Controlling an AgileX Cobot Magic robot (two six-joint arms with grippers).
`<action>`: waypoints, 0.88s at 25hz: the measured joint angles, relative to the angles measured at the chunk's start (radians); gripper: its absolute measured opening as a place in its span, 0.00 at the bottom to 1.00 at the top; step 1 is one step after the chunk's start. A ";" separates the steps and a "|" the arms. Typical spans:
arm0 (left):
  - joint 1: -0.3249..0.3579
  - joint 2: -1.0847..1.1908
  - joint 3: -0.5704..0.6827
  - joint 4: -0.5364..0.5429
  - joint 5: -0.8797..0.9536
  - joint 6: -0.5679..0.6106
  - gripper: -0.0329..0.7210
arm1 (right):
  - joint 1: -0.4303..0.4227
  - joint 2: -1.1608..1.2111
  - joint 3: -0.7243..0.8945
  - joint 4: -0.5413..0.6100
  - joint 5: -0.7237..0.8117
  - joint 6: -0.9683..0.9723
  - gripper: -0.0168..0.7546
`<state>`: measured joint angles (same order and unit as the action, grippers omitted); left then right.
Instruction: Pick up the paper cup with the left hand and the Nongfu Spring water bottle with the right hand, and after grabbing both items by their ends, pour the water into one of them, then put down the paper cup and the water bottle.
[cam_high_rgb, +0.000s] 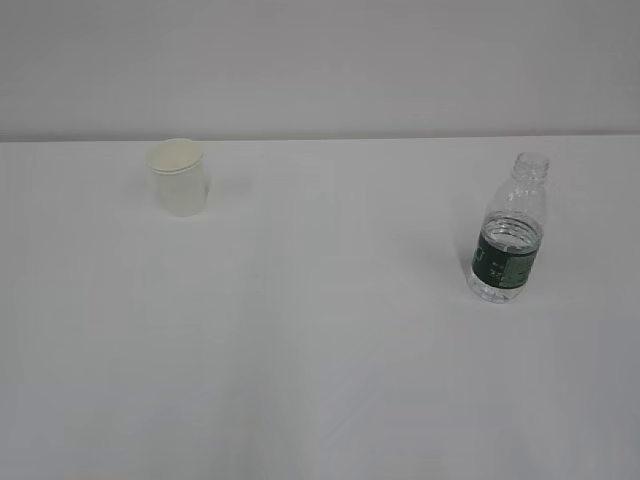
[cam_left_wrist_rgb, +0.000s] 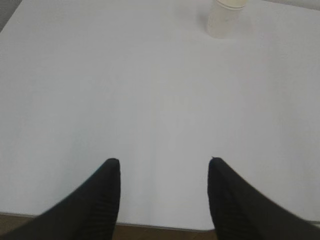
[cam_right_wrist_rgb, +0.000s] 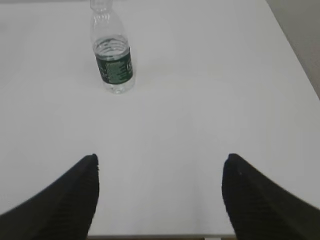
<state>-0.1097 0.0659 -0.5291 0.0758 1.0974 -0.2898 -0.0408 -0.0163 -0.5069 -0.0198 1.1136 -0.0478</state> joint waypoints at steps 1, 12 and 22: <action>0.000 0.000 0.000 -0.003 -0.002 0.000 0.57 | 0.000 0.000 -0.009 0.007 -0.018 0.000 0.76; 0.000 0.000 -0.072 -0.051 -0.285 0.030 0.57 | 0.000 0.000 -0.046 0.084 -0.159 0.000 0.76; -0.002 0.136 -0.072 -0.151 -0.309 0.198 0.57 | 0.000 0.077 -0.047 0.121 -0.352 -0.002 0.76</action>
<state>-0.1115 0.2017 -0.6008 -0.0752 0.7887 -0.0920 -0.0408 0.0603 -0.5538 0.1016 0.7614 -0.0501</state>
